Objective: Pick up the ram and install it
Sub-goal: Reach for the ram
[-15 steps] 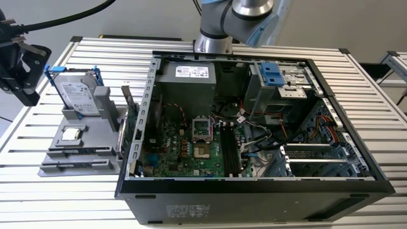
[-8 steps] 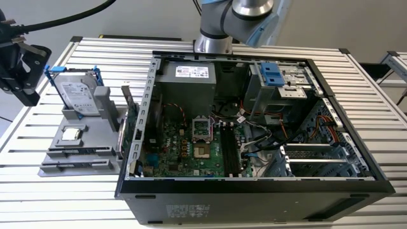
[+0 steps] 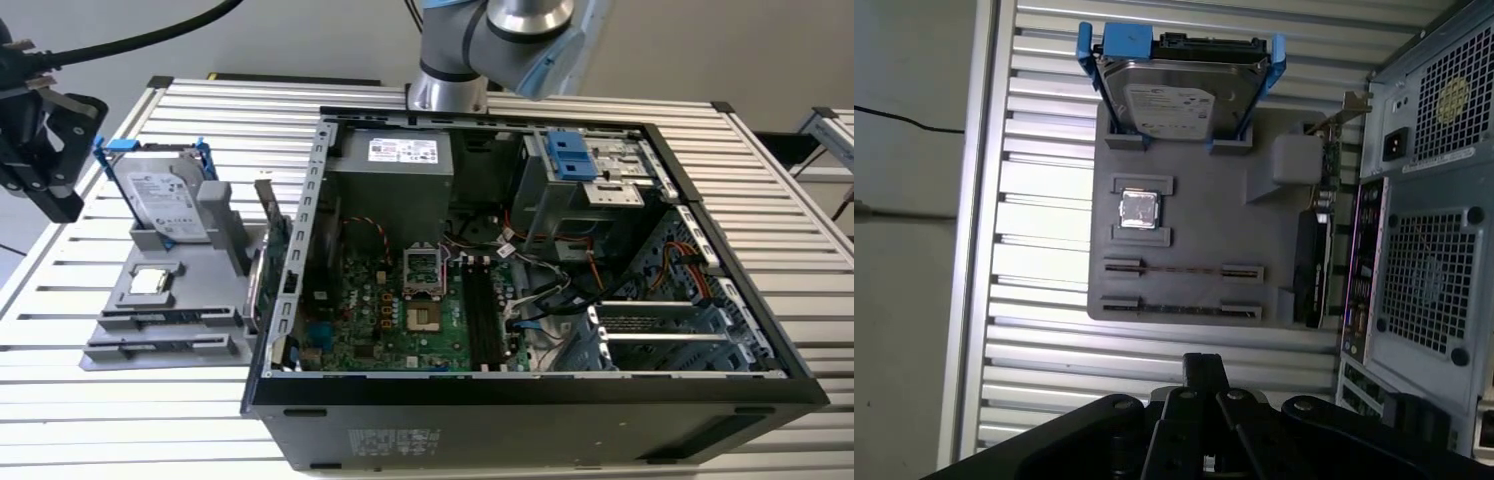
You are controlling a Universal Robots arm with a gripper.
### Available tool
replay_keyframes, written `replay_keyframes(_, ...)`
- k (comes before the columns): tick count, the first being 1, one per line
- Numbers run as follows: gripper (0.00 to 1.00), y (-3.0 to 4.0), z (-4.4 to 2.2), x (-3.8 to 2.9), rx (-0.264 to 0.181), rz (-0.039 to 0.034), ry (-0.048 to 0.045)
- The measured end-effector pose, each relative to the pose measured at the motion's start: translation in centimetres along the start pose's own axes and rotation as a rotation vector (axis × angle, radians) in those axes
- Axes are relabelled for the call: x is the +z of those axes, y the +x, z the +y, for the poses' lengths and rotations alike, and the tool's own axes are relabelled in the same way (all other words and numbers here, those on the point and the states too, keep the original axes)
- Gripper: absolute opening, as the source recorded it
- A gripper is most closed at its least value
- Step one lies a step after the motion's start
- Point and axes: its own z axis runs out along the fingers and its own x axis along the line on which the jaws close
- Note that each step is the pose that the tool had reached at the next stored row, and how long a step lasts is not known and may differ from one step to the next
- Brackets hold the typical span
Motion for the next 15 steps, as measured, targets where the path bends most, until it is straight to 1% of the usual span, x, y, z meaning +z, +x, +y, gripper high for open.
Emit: replay_keyframes(15,0.0,0.0,0.0,0.0,-0.008,0.0004,-0.0001)
